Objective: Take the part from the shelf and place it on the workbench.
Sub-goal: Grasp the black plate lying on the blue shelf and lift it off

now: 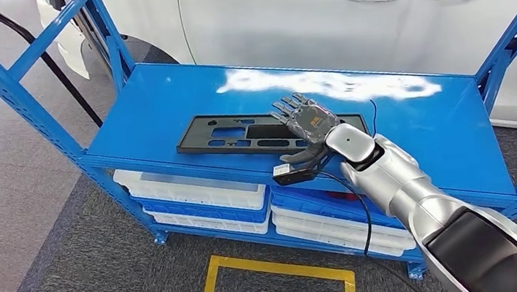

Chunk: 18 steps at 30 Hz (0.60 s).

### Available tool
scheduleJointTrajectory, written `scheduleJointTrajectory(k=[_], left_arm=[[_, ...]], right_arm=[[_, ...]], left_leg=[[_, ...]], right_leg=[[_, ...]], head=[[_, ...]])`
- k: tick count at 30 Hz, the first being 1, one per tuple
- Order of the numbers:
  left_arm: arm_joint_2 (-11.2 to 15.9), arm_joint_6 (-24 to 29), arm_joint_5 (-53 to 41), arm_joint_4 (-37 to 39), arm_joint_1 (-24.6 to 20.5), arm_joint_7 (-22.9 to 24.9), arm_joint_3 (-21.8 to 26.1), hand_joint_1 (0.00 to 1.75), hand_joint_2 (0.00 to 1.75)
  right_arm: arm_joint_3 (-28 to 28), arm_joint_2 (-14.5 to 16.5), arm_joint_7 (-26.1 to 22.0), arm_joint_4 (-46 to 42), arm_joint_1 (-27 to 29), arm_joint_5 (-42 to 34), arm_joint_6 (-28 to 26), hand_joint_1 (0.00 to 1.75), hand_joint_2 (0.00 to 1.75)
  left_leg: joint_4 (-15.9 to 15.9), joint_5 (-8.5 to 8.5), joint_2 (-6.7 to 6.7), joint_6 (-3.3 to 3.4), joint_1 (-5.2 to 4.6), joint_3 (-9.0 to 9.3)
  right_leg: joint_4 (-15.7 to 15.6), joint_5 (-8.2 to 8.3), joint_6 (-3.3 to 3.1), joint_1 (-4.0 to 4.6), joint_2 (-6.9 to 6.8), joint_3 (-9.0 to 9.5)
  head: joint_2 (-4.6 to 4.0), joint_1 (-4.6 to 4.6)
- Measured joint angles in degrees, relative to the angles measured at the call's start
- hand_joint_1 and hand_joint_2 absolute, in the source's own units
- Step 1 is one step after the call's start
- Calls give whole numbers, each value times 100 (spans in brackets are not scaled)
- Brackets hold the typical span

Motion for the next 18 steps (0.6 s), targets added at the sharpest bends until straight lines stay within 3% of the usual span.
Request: scheduleJointTrajectory(k=[2,5,7,8,10,12,13,14,16,18], left_arm=[[0,0,0,0,-8,0,-1,0,0],[1,0,-1,0,-7,0,-2,0,0],[-1,2,1,0,-6,-5,-3,0,0],[-4,3,2,0,-15,-10,-3,0,0],[-8,5,9,0,-38,-17,-4,0,0],[-10,4,23,0,-41,-14,-3,0,0],[-14,5,37,0,-35,-10,-2,0,0],[-18,7,49,0,-30,-7,-2,0,0],[-32,18,69,0,-29,-4,-2,0,0],[-40,31,75,0,-30,-2,-1,0,0]], right_arm=[[23,44,2,185,-102,0,-13,0,0],[68,84,4,378,-182,0,-14,0,0],[86,101,10,480,-240,-24,71,0,0],[91,109,17,551,-287,-51,153,0,0],[96,119,49,746,-366,-120,341,0,0],[96,122,106,952,-395,-167,472,0,87],[96,122,137,1047,-409,-185,518,0,131],[96,122,173,1122,-432,-203,553,0,175],[95,123,238,1245,-505,-233,584,0,175],[95,127,272,1338,-555,-215,588,0,175]], left_leg=[[-660,216,30,60,-29,333],[-820,234,19,123,-50,409],[-894,276,11,183,-24,442],[-931,298,11,210,-7,457],[-950,310,8,241,-3,460],[-940,305,-15,248,-4,460],[-929,298,-31,245,-3,460],[-910,287,-44,234,-2,461],[-847,244,-59,189,-12,445],[-797,210,-66,137,-30,417]], right_leg=[[4,-9,43,19,-11,8],[-21,0,141,34,-28,19],[69,-86,200,28,-5,-12],[270,-213,225,25,18,-104],[983,-566,261,5,61,-446],[1542,-708,290,-12,74,-731],[1522,-617,297,-21,77,-738],[1275,-432,299,-30,77,-636],[485,-62,285,-33,84,-282],[62,51,231,-17,95,-95]], head=[[0,0],[0,0],[0,1],[0,1],[0,1],[0,2],[0,2],[0,2],[0,2],[0,1]])
